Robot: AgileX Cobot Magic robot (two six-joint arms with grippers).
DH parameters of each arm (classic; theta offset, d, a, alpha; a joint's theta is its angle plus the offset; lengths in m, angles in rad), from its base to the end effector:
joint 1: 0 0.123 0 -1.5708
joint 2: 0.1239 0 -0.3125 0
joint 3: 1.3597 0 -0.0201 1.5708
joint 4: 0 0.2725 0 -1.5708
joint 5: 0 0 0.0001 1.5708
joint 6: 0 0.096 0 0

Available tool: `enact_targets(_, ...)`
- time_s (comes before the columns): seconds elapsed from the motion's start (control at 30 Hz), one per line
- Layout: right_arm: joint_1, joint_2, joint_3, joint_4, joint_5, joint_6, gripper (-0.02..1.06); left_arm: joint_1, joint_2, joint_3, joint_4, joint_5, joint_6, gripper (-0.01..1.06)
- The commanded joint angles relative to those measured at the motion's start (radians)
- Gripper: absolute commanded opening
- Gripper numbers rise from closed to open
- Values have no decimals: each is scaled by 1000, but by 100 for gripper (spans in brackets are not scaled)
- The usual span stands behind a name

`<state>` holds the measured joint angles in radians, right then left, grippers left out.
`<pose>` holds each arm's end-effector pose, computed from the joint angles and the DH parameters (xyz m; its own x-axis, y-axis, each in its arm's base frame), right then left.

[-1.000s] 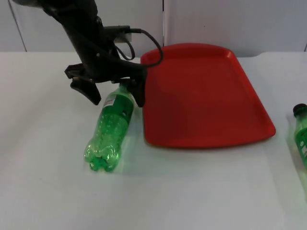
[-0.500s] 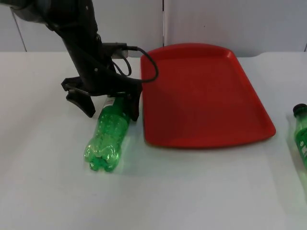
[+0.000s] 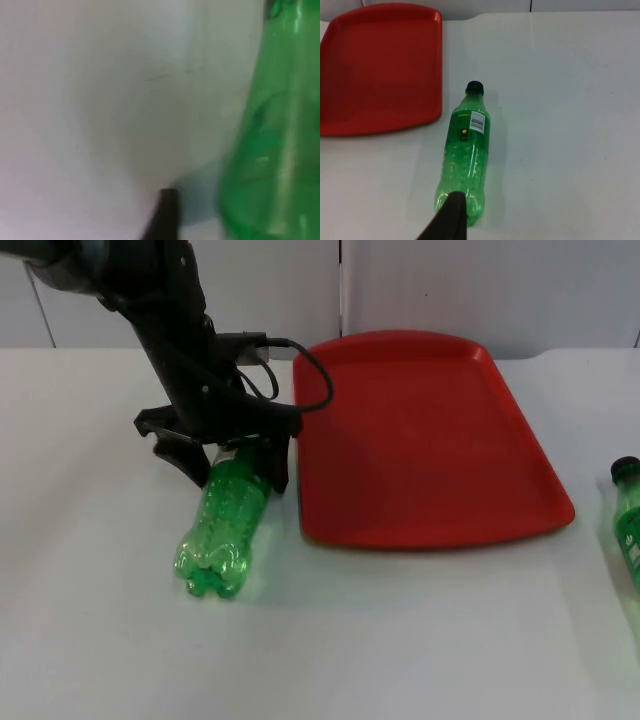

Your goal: Place the bottle upright on the tray.

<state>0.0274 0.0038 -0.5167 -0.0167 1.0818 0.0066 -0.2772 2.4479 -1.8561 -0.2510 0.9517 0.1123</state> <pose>-0.0114 -0.0017 0.2887 -0.4630 -0.0139 -0.8862 -0.0149 0.9999 -0.0079 0.4981 -0.1619 0.0842 -0.9635 0.2381 -0.1221 0.2592 0.9438 -0.2050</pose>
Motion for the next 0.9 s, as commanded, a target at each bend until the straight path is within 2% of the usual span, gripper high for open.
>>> enact_targets(0.0, -3, -4, 0, -4, -4, 4, 105, -1, 4, -4, -32, 14, -9, 63)
enact_targets(0.03, -3, -4, 0, -4, -4, 4, 105, -1, 0, -4, -40, 22, -9, 43)
enact_targets(0.1, -3, -4, 0, -7, -4, 4, 105, -1, -11, -4, -50, 26, -9, 18)
enact_targets(0.13, -3, -4, 0, -7, -4, 4, 105, -1, -17, -4, -49, 26, -9, 11)
enact_targets(0.17, -3, -4, 0, -7, -4, 4, 105, -1, -25, -4, -49, 23, -9, -1)
enact_targets(0.5, -3, -4, 0, -7, -4, 2, 105, -1, -131, -4, -52, -21, 8, 0)
enact_targets(0.67, -3, -4, 0, -7, -4, 2, 105, -1, -265, -4, -176, -160, 96, 0)
enact_targets(0.7, -3, -4, 0, -7, -4, 2, 105, -1, -265, -4, -176, -160, 96, 0)
enact_targets(0.83, -3, -4, 0, -7, -4, 2, 105, -1, -363, -4, -369, -298, 240, 0)
enact_targets(0.87, -3, -4, 0, -7, -4, 2, 105, -1, -363, -4, -369, -298, 240, 0)
